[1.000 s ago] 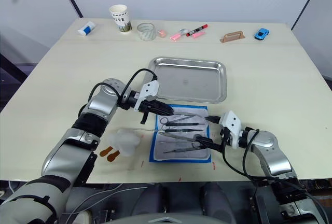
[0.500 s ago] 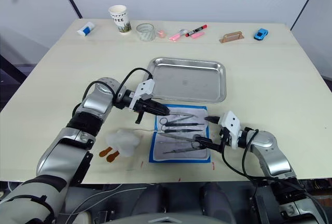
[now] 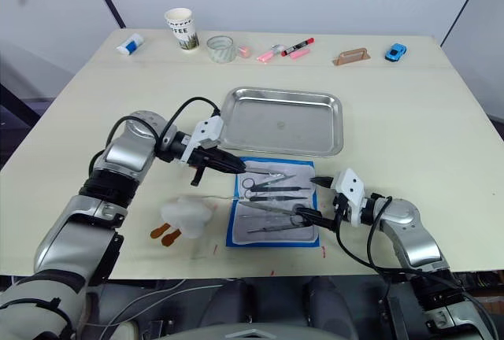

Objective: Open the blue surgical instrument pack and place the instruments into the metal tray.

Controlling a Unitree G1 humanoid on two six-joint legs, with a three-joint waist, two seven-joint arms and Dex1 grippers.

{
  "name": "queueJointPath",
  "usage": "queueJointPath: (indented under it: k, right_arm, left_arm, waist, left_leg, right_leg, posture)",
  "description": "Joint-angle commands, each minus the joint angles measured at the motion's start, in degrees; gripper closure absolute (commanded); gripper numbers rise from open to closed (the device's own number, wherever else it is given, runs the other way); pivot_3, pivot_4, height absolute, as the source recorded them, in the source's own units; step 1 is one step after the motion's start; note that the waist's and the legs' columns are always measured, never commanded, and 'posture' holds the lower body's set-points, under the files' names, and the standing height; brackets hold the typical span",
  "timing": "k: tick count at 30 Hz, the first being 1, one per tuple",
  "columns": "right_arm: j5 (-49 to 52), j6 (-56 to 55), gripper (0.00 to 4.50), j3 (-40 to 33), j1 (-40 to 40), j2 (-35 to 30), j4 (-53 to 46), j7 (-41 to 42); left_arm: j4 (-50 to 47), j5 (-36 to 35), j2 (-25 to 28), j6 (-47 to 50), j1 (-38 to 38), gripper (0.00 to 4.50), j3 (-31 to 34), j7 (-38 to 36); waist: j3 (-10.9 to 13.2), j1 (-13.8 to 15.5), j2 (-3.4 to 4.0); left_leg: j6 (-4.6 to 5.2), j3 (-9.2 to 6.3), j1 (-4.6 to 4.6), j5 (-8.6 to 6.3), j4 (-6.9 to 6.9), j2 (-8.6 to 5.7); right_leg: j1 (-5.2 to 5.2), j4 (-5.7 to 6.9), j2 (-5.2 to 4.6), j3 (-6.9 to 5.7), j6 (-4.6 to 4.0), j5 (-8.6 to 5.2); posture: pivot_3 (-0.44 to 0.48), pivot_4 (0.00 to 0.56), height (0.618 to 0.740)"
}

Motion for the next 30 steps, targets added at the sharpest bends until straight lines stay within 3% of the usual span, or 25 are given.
queueJointPath:
  k: [1, 13, 30]
  right_arm:
    - [-5.82, 4.32, 0.0, 5.17, 3.05, -0.55, 6.69, -1.05]
    - [-5.89, 3.83, 0.0, 5.72, 2.9, -0.56, 7.02, -0.99]
    - [-6.11, 3.52, 0.0, 5.89, 2.83, -0.62, 7.38, -0.8]
  left_arm:
    - [-3.38, -1.35, 1.84, 0.39, 0.66, 4.35, 1.21, -1.48]
    - [-6.4, -2.23, 6.1, 0.98, 4.03, 4.35, 3.28, 0.53]
    - [-7.97, -3.76, 7.58, 2.98, 5.0, 4.35, 5.26, 2.78]
  waist:
    - [-0.01, 0.0, -0.01]
    - [-0.09, -0.05, -0.11]
    - [-0.18, 0.09, -0.25]
  left_leg:
    - [0.0, 0.0, 0.0, 0.0, 0.0, 0.0]
    - [0.0, 0.17, 0.31, 0.0, -0.24, 0.06]
    - [0.0, 0.17, 0.46, 0.0, -0.26, 0.06]
  right_leg:
    - [0.0, 0.0, 0.0, 0.0, 0.0, 0.0]
    - [0.04, 0.05, 0.07, 0.17, -0.15, -0.09]
    - [0.21, 0.03, 0.06, 0.15, -0.17, -0.11]
  posture:
    - [0.0, 0.15, 0.718]
    - [0.0, 0.15, 0.718]
    - [0.0, 0.15, 0.718]
